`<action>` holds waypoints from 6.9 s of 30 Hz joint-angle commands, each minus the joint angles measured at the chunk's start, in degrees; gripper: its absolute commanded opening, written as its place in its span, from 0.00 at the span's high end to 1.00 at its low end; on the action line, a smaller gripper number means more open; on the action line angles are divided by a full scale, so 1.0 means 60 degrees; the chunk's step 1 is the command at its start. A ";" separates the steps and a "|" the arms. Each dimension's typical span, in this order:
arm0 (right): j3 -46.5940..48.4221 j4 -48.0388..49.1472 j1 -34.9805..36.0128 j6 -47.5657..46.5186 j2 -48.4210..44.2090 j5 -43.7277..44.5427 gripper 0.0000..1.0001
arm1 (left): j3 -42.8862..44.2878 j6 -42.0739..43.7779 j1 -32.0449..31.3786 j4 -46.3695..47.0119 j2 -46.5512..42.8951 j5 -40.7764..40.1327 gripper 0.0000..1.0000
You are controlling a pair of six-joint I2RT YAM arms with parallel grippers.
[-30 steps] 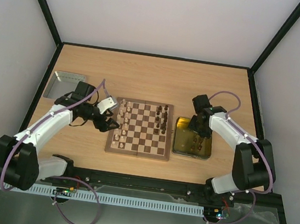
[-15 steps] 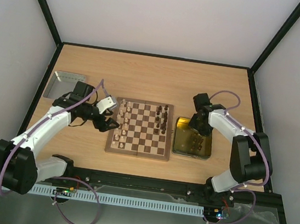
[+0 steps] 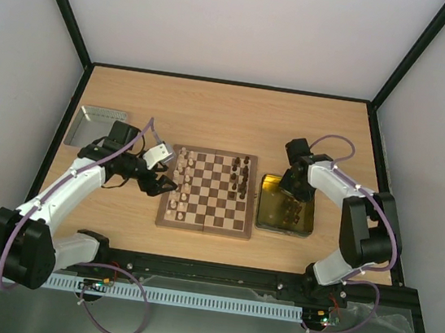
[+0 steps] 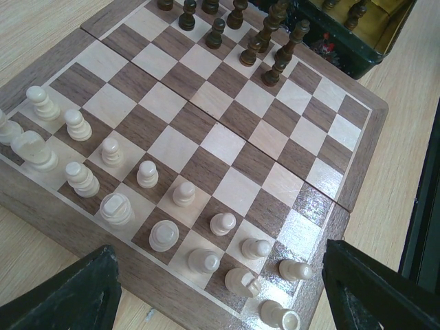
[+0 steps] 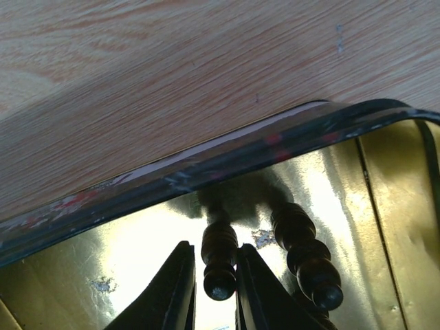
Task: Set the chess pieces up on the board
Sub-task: Pick up the chess piece from the storage box, then place the chess piece on the chessboard, then pick up the chess piece from the storage box.
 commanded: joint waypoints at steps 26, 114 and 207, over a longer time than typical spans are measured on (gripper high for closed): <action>0.0424 -0.0277 -0.0031 0.0023 -0.0170 0.0225 0.98 | 0.0013 0.0084 -0.0065 -0.0101 -0.0412 0.0112 0.19; 0.2408 -0.0847 0.5604 0.1140 0.1413 -0.0081 0.98 | -0.0130 -0.0019 -0.0060 0.0072 -0.0728 -0.0033 0.15; -0.0184 -0.0315 -0.1075 -0.0170 -0.0980 -0.0512 0.72 | -0.0114 0.0013 -0.0057 0.0015 -0.0720 0.0026 0.15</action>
